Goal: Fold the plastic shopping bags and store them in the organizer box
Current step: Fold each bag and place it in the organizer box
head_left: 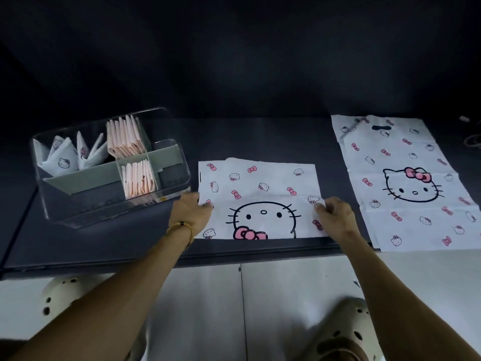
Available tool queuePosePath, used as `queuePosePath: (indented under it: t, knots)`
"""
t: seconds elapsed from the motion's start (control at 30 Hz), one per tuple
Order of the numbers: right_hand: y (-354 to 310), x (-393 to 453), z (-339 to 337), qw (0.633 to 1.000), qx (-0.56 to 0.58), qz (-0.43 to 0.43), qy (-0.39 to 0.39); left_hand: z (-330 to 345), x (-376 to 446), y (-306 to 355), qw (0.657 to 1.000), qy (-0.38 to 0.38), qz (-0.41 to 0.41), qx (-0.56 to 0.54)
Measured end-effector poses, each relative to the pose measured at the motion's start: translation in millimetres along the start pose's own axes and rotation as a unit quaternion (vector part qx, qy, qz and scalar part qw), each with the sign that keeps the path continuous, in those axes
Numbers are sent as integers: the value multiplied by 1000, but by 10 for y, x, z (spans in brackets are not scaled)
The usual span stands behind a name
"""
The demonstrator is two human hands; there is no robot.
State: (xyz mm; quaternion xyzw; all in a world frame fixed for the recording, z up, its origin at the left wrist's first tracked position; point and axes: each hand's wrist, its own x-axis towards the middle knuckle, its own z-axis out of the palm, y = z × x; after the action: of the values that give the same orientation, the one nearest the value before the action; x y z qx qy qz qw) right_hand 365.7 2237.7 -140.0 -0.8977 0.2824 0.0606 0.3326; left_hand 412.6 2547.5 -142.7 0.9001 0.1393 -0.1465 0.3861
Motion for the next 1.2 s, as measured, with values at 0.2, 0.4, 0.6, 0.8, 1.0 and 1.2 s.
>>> queuePosePath:
  t: [0.2, 0.4, 0.6, 0.8, 1.0, 1.2]
  knots:
    - [73, -75, -1, 999, -47, 9, 20, 94, -119, 154, 988, 95, -4, 125]
    - [219, -89, -47, 997, -72, -6, 40, 108, 45, 384, 969, -63, -89, -221]
    - [322, -82, -99, 997, -57, -13, 45, 103, 182, 592, 955, -67, 21, -288]
    - [300, -86, -49, 996, -57, 2, 67, 212, 88, 528, 989, 38, 138, 24]
    - [268, -118, -24, 996, -54, 29, 66, 559, -287, 209, 890, -74, 338, 296]
    - [283, -126, -25, 994, -77, 27, 70, 648, -287, 51, 858, -71, 348, 370]
